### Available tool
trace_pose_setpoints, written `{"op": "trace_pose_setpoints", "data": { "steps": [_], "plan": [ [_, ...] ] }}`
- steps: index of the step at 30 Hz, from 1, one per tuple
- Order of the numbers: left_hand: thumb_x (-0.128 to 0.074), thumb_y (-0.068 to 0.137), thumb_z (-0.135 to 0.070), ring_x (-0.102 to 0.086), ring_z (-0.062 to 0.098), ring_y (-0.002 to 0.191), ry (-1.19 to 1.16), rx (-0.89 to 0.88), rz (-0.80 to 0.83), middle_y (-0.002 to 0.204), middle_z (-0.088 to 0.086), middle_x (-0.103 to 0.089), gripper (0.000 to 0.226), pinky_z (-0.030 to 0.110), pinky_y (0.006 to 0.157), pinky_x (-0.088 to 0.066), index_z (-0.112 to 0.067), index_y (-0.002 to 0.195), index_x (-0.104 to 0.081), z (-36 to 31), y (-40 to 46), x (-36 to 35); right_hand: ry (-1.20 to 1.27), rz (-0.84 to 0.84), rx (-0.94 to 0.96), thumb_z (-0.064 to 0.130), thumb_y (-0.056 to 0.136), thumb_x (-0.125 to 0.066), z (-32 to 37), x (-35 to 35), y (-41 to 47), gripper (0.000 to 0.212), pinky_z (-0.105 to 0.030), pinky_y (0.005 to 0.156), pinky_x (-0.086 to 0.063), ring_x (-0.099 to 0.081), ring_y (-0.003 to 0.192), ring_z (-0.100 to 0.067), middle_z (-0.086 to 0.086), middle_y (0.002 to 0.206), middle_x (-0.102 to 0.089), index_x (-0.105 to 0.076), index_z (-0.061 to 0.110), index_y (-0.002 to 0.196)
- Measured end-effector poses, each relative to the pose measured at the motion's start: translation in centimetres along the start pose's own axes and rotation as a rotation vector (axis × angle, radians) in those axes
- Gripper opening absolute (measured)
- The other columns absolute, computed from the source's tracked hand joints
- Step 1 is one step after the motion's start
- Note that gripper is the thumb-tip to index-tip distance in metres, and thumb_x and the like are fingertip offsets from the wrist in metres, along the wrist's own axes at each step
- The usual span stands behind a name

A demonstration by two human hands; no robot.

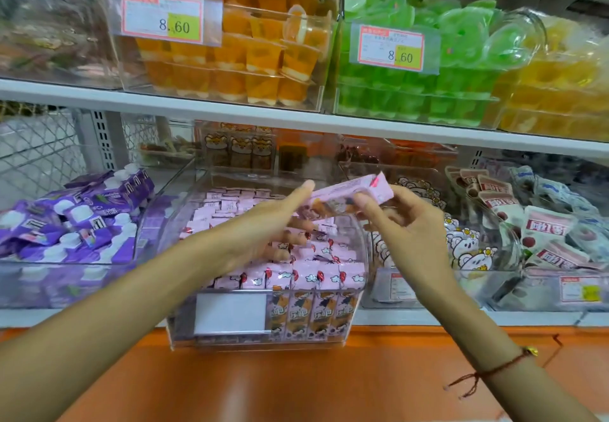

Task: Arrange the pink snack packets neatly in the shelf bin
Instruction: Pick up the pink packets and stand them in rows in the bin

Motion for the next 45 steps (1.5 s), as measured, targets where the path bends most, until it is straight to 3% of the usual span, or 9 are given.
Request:
{"op": "trace_pose_setpoints", "data": {
  "steps": [4, 7, 10, 12, 15, 20, 30, 41, 45],
  "plan": [
    [-0.053, 0.091, -0.046, -0.049, 0.006, 0.052, 0.410, -0.164, -0.109, 0.077, 0.000, -0.058, 0.037, 0.012, 0.040, -0.033, -0.012, 0.086, -0.067, -0.7, 0.0, 0.8, 0.171, -0.049, -0.191, 0.034, 0.082, -0.067, -1.1, 0.7, 0.1, 0.015, -0.017, 0.065, -0.054, -0.069, 0.072, -0.007, 0.003, 0.078, -0.074, -0.073, 0.021, 0.084],
    [-0.054, 0.091, -0.044, -0.046, 0.007, 0.048, 0.461, -0.273, -0.170, 0.051, -0.008, -0.055, 0.036, 0.019, 0.050, -0.035, -0.022, 0.063, -0.062, -0.9, 0.1, 0.9, 0.195, -0.047, -0.219, 0.034, 0.083, -0.066, -1.5, 0.7, 0.0, 0.014, -0.013, 0.063, -0.052, -0.069, 0.073, -0.004, 0.005, 0.081, -0.075, -0.072, 0.022, 0.089],
    [-0.053, 0.092, -0.042, -0.050, -0.007, 0.042, 0.443, -0.368, -0.212, 0.042, -0.017, -0.054, 0.033, 0.023, 0.061, -0.037, -0.028, 0.063, -0.057, -0.8, 0.4, 0.7, 0.287, -0.056, -0.207, 0.028, 0.081, -0.070, -1.5, 0.6, 0.0, 0.030, -0.015, 0.066, -0.053, -0.071, 0.081, -0.009, 0.005, 0.089, -0.074, -0.061, 0.019, 0.109],
    [-0.051, 0.090, -0.048, -0.054, -0.004, 0.054, 0.485, -0.425, -0.258, 0.054, -0.017, -0.058, 0.028, 0.025, 0.064, -0.041, -0.029, 0.074, -0.063, -0.5, 0.7, 0.5, 0.318, -0.098, -0.182, 0.021, 0.082, -0.070, -1.7, 0.6, 0.1, 0.035, -0.018, 0.070, -0.055, -0.072, 0.083, -0.014, 0.002, 0.093, -0.073, -0.054, 0.020, 0.113],
    [-0.045, 0.092, -0.053, -0.058, 0.008, 0.094, 0.776, -0.448, -0.281, 0.104, -0.014, -0.062, 0.038, 0.036, 0.083, -0.050, -0.029, 0.115, -0.062, 0.9, 1.3, 0.5, 0.174, -0.189, -0.088, 0.022, 0.087, -0.066, -1.7, 1.1, 0.8, 0.028, -0.027, 0.080, -0.055, -0.069, 0.090, -0.020, -0.008, 0.104, -0.068, -0.048, 0.029, 0.108],
    [-0.031, 0.101, -0.043, -0.039, 0.014, 0.129, 1.150, -0.448, -0.069, 0.143, -0.012, -0.045, 0.042, 0.035, 0.105, -0.033, -0.031, 0.139, -0.044, 3.3, 2.3, 0.4, -0.217, -0.120, 0.138, 0.014, 0.090, -0.062, -1.7, 0.4, 2.5, 0.028, -0.007, 0.063, -0.044, -0.059, 0.072, 0.004, 0.008, 0.092, -0.061, -0.044, 0.021, 0.111],
    [-0.028, 0.100, -0.044, -0.039, 0.012, 0.125, 1.180, -0.474, -0.152, 0.140, -0.007, -0.046, 0.044, 0.028, 0.099, -0.031, -0.027, 0.136, -0.046, 3.9, 2.5, 0.4, -0.944, 0.442, 0.318, 0.030, 0.095, -0.053, -1.2, -1.8, 5.8, 0.039, -0.042, 0.087, -0.044, -0.045, 0.111, -0.025, -0.008, 0.111, -0.062, -0.048, 0.016, 0.131],
    [-0.033, 0.099, -0.043, -0.040, 0.011, 0.122, 1.155, -0.472, -0.177, 0.136, -0.009, -0.049, 0.041, 0.025, 0.090, -0.031, -0.026, 0.133, -0.048, 3.7, 2.3, 0.4, -1.128, 0.594, 0.260, 0.031, 0.093, -0.055, -3.3, -4.4, 4.4, 0.036, -0.033, 0.089, -0.037, -0.043, 0.119, -0.023, -0.008, 0.123, -0.057, -0.056, 0.023, 0.129],
    [-0.037, 0.098, -0.044, -0.043, 0.010, 0.116, 1.131, -0.472, -0.169, 0.132, -0.010, -0.051, 0.040, 0.025, 0.083, -0.033, -0.028, 0.133, -0.048, 3.5, 2.3, 0.5, -1.026, 0.422, 0.347, 0.023, 0.093, -0.054, -3.2, -3.1, 2.3, 0.039, -0.029, 0.092, -0.034, -0.040, 0.119, -0.019, -0.002, 0.133, -0.050, -0.052, 0.022, 0.132]
  ]
}}
Point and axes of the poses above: each hand's wrist, its own y-axis towards the middle knuckle, its own x-axis out of the back of the hand, z = x × y, the point moved 4 cm from there along y, towards the middle knuckle
